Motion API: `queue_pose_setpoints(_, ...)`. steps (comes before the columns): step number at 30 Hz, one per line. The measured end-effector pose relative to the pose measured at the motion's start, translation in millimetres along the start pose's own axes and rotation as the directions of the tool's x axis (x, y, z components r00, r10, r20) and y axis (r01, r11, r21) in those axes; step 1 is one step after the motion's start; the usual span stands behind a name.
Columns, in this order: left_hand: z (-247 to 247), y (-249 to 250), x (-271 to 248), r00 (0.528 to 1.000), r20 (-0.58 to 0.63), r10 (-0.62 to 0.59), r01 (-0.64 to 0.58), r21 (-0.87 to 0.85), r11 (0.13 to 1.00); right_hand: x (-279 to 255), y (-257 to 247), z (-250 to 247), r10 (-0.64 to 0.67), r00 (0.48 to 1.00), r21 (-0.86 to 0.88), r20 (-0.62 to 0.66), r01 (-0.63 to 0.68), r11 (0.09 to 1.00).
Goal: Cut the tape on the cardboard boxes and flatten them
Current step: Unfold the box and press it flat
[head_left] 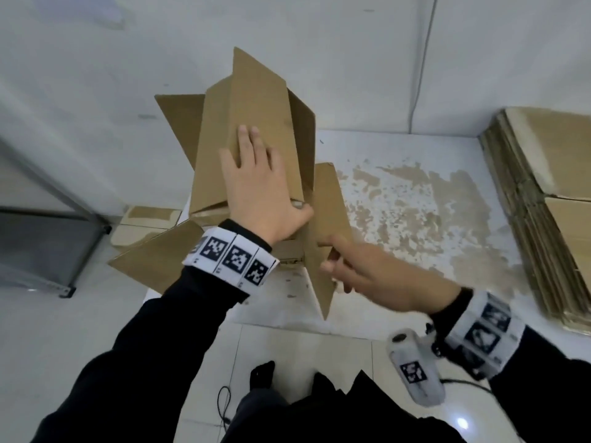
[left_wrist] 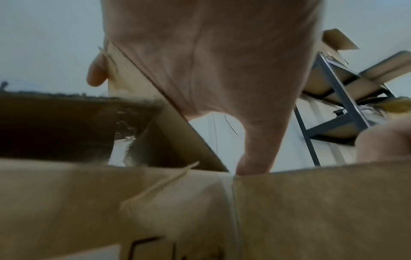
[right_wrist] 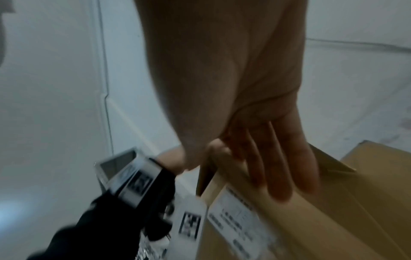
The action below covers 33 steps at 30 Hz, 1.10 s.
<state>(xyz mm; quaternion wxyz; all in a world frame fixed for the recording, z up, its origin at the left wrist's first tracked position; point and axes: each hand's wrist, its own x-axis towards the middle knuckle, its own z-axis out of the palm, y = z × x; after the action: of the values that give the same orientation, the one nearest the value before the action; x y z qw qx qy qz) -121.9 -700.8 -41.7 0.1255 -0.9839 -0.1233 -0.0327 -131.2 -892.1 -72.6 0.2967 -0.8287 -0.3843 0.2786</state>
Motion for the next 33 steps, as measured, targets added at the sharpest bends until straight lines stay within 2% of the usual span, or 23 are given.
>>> queue_pose_setpoints(1,1.7,-5.6,-3.9,1.0,-0.002,0.014,-0.014,-0.013,1.0,6.6,3.8,-11.8,0.006,1.0,0.076,0.024,-0.008,0.997)
queue_pose_setpoints(2,3.7,-11.3,-9.4,0.999,-0.008,0.033,-0.033,-0.021,0.999,17.2,11.3,-25.3,0.019,1.0,0.112,-0.006,-0.018,0.994)
queue_pose_setpoints(4,7.6,-23.1,-20.6,0.998,-0.024,0.066,-0.067,-0.021,0.998,50.0,29.2,-55.7,0.058,0.975,0.106,-0.214,-0.036,0.994)
queue_pose_setpoints(6,10.0,-34.5,-28.0,0.996,-0.037,0.083,-0.083,-0.006,0.997,93.8,45.2,-76.2,0.085,0.905,0.03,-0.417,-0.08,0.996)
queue_pose_setpoints(7,10.7,-40.3,-30.6,0.995,-0.042,0.092,-0.093,-0.001,0.996,118.0,50.9,-79.3,0.091,0.882,0.002,-0.462,-0.102,0.995)
queue_pose_setpoints(10,14.4,-56.0,-35.4,0.987,-0.082,0.136,-0.137,0.001,0.991,178.9,51.0,-68.4,0.125,0.879,-0.022,-0.46,-0.152,0.988)
queue_pose_setpoints(12,17.4,-62.2,-37.3,0.982,-0.106,0.159,-0.161,-0.009,0.987,201.4,54.8,-60.7,0.125,0.855,-0.015,-0.503,-0.153,0.988)
queue_pose_setpoints(14,19.6,-64.7,-37.1,0.977,-0.126,0.17,-0.174,-0.024,0.984,204.0,62.9,-61.8,0.099,0.835,-0.042,-0.542,-0.144,0.989)
queue_pose_setpoints(17,24.5,-67.4,-36.8,0.961,-0.194,0.196,-0.209,-0.053,0.976,189.7,83.8,-81.1,0.091,0.864,-0.049,-0.496,-0.132,0.99)
queue_pose_setpoints(19,29.1,-69.7,-37.8,0.943,-0.246,0.224,-0.249,-0.075,0.966,175.6,100.9,-104.1,0.13,0.887,-0.015,-0.442,-0.152,0.988)
queue_pose_setpoints(21,32.0,-72.0,-38.5,0.929,-0.272,0.251,-0.281,-0.077,0.957,169.5,121.8,-129.5,0.201,0.876,0.077,-0.438,-0.186,0.979)
queue_pose_setpoints(24,31.8,-71.4,-33.4,0.922,-0.268,0.28,-0.306,-0.059,0.95,175.7,146.9,-151.2,0.279,0.802,0.163,-0.528,-0.227,0.96)
queue_pose_setpoints(26,31.3,-69.3,-25.4,0.925,-0.249,0.288,-0.308,-0.045,0.95,182.0,154.0,-144.7,0.354,0.71,0.205,-0.609,-0.291,0.935)
queue_pose_setpoints(28,32.1,-66.4,-15.8,0.928,-0.232,0.292,-0.309,-0.038,0.95,175.3,139.3,-121.0,0.373,0.621,0.309,-0.689,-0.214,0.927)
queue_pose_setpoints(29,33.4,-64.6,-10.1,0.929,-0.225,0.292,-0.307,-0.033,0.951,164.9,126.0,-102.6,0.366,0.616,0.373,-0.697,-0.125,0.919)
queue_pose_setpoints(30,34.8,-62.5,-3.7,0.931,-0.22,0.291,-0.304,-0.026,0.952,149.1,110.0,-80.9,0.35,0.635,0.444,-0.689,-0.011,0.896)
queue_pose_setpoints(31,35.8,-59.9,3.5,0.933,-0.214,0.288,-0.3,-0.024,0.954,129.9,94.9,-55.7,0.327,0.681,0.527,-0.656,0.102,0.844)
queue_pose_setpoints(33,36.8,-53.4,19.4,0.941,-0.194,0.279,-0.29,-0.032,0.956,85.9,66.8,1.3,0.203,0.823,0.68,-0.53,0.27,0.682)
